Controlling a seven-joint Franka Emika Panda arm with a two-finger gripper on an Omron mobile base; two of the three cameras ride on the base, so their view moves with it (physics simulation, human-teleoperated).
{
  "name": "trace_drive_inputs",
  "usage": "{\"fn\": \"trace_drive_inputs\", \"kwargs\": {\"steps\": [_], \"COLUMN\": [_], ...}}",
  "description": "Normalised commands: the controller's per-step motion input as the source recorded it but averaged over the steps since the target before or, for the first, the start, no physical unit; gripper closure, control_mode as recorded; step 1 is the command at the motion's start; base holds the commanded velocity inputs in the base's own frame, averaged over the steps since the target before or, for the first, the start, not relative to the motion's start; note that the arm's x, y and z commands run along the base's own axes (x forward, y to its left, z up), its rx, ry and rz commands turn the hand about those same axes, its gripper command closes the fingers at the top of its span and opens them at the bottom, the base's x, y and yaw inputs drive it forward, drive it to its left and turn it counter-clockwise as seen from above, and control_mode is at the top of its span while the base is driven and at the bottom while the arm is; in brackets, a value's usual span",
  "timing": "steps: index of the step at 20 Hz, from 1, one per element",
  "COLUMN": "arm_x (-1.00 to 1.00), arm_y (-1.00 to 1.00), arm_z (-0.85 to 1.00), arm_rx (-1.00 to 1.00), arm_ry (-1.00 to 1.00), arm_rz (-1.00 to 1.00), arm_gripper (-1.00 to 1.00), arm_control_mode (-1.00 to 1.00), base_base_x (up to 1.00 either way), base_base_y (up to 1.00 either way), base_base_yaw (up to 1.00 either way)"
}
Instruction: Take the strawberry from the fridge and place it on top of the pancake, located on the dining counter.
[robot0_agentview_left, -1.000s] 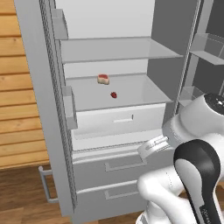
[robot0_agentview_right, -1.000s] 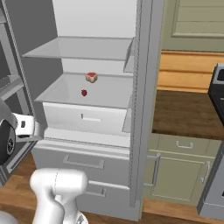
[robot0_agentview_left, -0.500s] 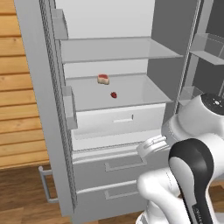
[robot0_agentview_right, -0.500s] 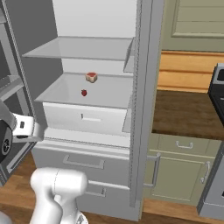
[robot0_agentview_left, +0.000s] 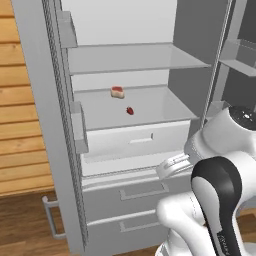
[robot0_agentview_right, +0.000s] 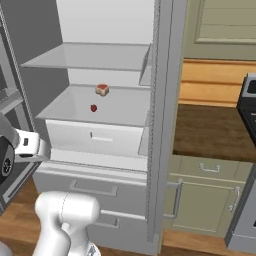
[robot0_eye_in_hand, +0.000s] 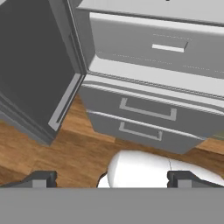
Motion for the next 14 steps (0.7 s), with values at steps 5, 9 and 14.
{"fn": "trace_drive_inputs", "kwargs": {"steps": [5, 9, 14], "arm_x": [0.0, 0.0, 0.0], "arm_y": [0.0, 0.0, 0.0], "arm_z": [0.0, 0.0, 0.0], "arm_rx": [0.0, 0.0, 0.0], "arm_ry": [0.0, 0.0, 0.0], "arm_rz": [0.0, 0.0, 0.0], "arm_gripper": [-1.0, -1.0, -1.0], "arm_control_mode": [1.0, 1.0, 1.0], "base_base_x": [0.48, 0.54, 0.57], "base_base_y": [0.07, 0.12, 0.09], "base_base_yaw": [-0.12, -0.15, -0.09]}}
